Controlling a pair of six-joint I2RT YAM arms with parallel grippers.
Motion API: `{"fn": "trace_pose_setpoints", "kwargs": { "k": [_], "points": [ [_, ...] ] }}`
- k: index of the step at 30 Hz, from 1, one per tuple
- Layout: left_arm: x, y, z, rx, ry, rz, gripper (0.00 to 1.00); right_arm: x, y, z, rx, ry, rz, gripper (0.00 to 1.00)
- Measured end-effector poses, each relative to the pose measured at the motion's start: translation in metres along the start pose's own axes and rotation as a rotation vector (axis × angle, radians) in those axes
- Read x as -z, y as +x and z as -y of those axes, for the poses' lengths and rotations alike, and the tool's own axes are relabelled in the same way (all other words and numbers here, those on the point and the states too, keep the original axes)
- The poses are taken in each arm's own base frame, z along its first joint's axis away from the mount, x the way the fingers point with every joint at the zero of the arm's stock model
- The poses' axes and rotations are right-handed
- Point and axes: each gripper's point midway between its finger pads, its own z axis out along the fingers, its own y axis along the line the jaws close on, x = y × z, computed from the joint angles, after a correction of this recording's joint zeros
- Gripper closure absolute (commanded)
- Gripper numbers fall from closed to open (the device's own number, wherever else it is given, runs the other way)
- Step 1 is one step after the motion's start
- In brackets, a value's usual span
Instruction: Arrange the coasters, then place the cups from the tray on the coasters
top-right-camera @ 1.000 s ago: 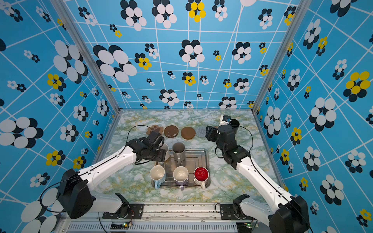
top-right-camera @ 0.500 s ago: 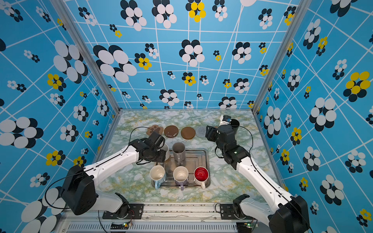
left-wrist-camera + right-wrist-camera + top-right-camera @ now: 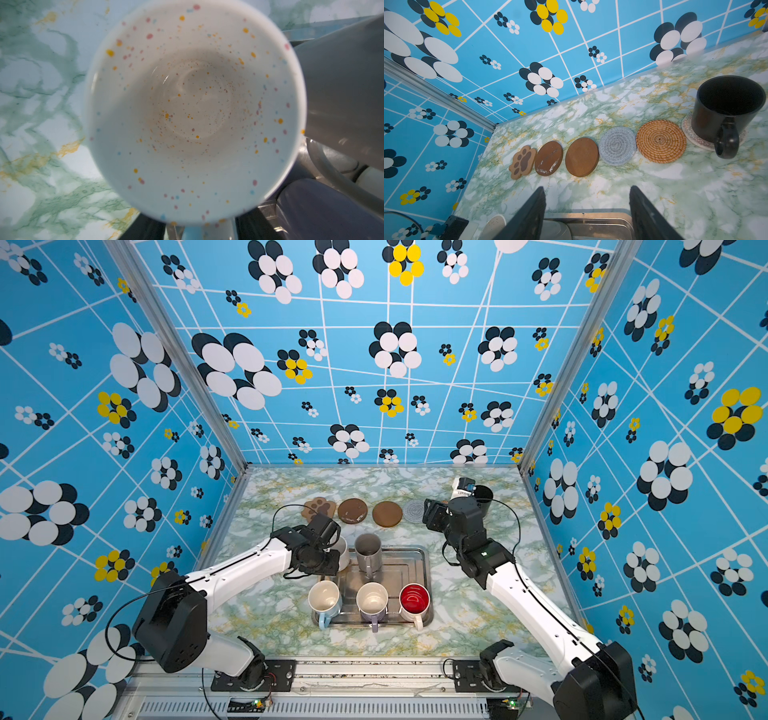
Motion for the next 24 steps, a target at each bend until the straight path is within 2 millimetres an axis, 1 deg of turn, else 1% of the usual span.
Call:
{"fn": "trace_pose_setpoints", "kwargs": {
  "k": [3,6,7,8,16,19,24],
  "points": [
    [-0.001,0.0,-0.001,0.005,0.003,0.002,0.56,-0.001,0.001,0.0,0.001,0.002,-0.005,0.34],
    [-0.002,-0.001,0.0,0.006,0.008,0.005,0.56,-0.002,0.002,0.001,0.002,0.004,-0.007,0.34],
    [-0.002,-0.001,0.0,0.006,0.01,0.004,0.6,-0.002,0.002,0.001,0.001,0.004,-0.007,0.34],
    [-0.002,-0.001,0.0,0.007,0.012,0.003,0.62,-0.002,0.002,0.001,0.001,0.004,-0.007,0.34],
    [-0.008,0.003,0.0,0.018,0.015,-0.025,0.72,-0.005,0.005,0.002,0.004,0.009,-0.016,0.34],
    [-0.009,0.003,0.0,0.018,0.014,-0.03,0.74,-0.006,0.006,0.002,0.005,0.012,-0.02,0.34],
    [-0.011,0.005,-0.002,0.019,0.004,-0.036,0.84,-0.006,0.007,0.002,0.005,0.012,-0.02,0.34]
  ]
}}
